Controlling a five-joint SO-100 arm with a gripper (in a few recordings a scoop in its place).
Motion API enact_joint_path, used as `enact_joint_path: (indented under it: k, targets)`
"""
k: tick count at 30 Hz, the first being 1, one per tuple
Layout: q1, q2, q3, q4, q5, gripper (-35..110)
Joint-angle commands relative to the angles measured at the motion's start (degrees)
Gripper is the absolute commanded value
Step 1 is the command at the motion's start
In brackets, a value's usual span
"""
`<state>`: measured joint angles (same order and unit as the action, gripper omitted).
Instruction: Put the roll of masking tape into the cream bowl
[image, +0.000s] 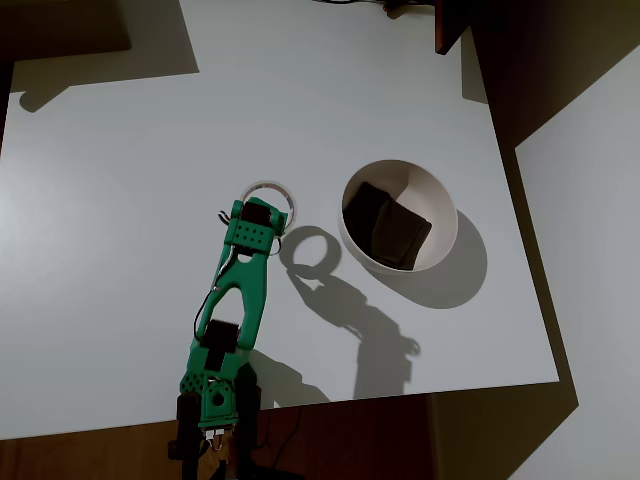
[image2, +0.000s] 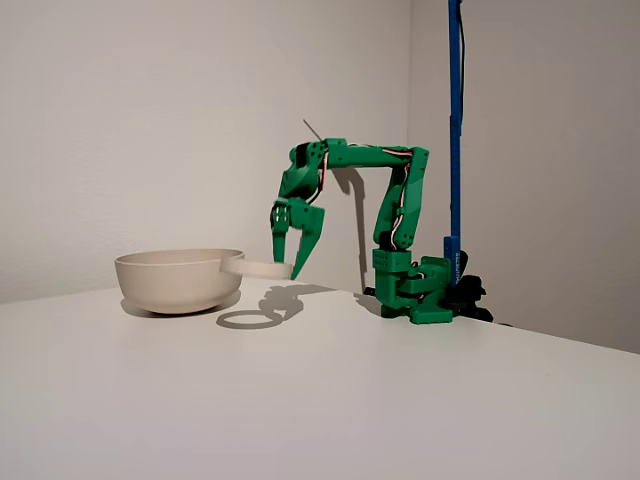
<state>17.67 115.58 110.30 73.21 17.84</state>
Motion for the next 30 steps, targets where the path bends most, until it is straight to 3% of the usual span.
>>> enact_joint_path:
  k: [1, 8, 15, 24, 30]
  targets:
    - [1.9, 15.8, -5.2, 1.9, -0.4, -8]
    - [5.7, 27.4, -9.4, 5.3, -1.2, -8]
    - [13.1, 25.6, -17.2, 5.7, -2.9, -8]
    - [24.1, 2.3, -36.3, 4.7, -4.4, -8]
    - [31.3, -22.6, -60.6, 6.9, -6.9, -8]
